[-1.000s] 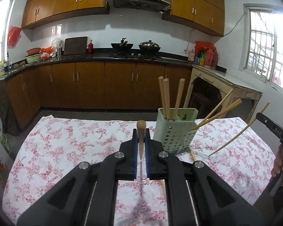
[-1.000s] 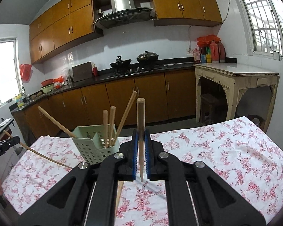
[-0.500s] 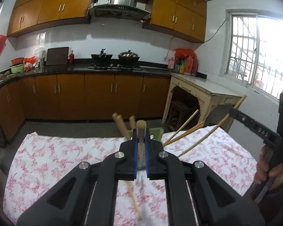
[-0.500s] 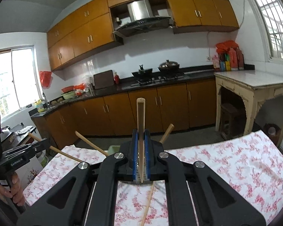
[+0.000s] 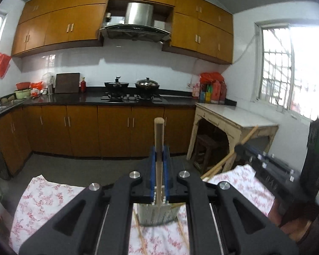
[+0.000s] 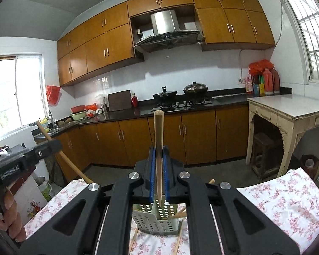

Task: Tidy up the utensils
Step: 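Lower both chopsticks into the green holder and open both tools, then bring both open tools back down to the remaining chopsticks on the cloth, then close the left tool on a chopstick while the right tool holds another chopstick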

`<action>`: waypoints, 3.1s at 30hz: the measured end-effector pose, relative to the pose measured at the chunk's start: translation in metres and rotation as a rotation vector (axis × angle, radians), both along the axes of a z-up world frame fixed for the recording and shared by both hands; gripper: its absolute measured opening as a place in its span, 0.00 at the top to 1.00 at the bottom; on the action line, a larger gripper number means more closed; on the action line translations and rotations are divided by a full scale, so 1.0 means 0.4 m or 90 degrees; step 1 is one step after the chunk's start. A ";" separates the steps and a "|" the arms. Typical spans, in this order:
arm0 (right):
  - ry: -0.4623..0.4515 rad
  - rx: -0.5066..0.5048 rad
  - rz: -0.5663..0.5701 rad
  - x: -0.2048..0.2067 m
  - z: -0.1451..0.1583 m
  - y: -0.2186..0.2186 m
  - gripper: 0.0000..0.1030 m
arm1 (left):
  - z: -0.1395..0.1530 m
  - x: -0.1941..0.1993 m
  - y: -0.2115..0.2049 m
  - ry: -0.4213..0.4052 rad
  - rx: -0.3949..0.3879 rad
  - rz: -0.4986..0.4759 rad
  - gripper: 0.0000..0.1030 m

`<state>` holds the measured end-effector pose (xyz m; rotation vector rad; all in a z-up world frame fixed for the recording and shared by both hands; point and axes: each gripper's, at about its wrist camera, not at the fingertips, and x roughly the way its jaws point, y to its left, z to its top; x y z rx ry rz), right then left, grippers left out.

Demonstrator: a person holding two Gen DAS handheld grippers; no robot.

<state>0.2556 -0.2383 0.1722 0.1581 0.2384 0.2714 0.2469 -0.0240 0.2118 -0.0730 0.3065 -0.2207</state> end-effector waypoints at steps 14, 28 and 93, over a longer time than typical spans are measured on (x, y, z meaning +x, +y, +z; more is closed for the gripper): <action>0.076 -0.021 -0.003 0.084 -0.085 0.029 0.93 | -0.084 0.138 -0.011 0.045 0.019 0.047 0.93; 0.115 -0.024 -0.011 0.107 -0.111 0.036 0.75 | -0.131 0.145 0.031 0.074 0.003 0.063 0.67; 0.402 -0.115 -0.157 0.060 -0.669 -0.084 0.92 | -0.747 0.010 0.014 0.353 0.116 0.032 0.46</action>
